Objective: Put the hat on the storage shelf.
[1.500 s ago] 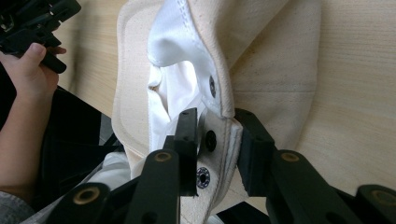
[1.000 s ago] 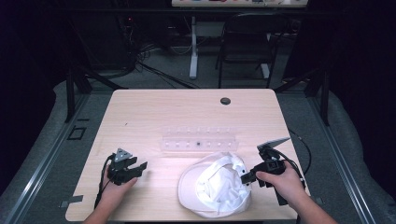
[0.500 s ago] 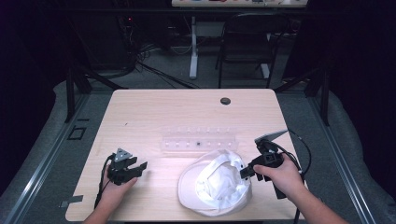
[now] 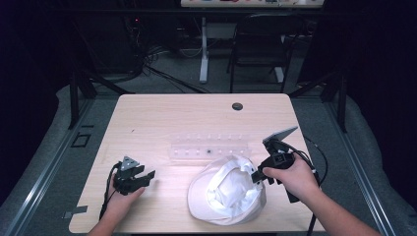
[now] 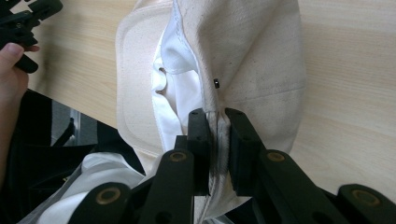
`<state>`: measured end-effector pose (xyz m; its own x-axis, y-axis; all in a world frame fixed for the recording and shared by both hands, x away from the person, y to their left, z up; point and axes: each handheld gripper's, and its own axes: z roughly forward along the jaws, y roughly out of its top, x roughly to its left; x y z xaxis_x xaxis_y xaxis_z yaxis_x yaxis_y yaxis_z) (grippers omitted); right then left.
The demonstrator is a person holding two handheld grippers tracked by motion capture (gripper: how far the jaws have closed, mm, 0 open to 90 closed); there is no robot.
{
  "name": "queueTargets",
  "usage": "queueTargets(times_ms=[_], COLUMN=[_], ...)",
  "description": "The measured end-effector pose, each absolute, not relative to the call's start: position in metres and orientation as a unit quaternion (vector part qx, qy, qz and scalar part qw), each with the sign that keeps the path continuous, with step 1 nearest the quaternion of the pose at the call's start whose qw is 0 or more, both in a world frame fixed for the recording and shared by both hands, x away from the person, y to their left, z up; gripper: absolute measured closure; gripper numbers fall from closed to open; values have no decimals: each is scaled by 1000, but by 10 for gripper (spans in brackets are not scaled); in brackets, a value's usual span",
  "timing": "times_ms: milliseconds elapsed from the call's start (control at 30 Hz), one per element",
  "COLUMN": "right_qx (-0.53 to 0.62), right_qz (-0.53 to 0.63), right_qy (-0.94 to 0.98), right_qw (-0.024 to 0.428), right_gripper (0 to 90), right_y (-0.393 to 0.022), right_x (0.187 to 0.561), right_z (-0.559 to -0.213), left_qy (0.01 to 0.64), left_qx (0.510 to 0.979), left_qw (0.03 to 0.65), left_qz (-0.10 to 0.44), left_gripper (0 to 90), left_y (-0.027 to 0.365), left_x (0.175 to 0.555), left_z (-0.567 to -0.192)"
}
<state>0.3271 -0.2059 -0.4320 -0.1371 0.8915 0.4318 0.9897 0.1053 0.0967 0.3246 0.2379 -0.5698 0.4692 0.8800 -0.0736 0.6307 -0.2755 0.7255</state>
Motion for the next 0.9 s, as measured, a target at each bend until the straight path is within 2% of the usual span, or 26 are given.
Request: queueTargets(times_ms=[467,900], right_qx=[-648,-650], right_qz=[-144,-145], right_qy=[-742,-737], right_qw=[100,113], right_gripper=[815,816], right_y=[-186,-177], right_x=[332,339], right_z=[-410,-385], left_qy=[482,481], left_qx=[781,782], left_qw=[357,356], left_qz=[173,172], left_gripper=[485,485], left_y=[237,237], left_x=[324,324], left_z=[-569,-569])
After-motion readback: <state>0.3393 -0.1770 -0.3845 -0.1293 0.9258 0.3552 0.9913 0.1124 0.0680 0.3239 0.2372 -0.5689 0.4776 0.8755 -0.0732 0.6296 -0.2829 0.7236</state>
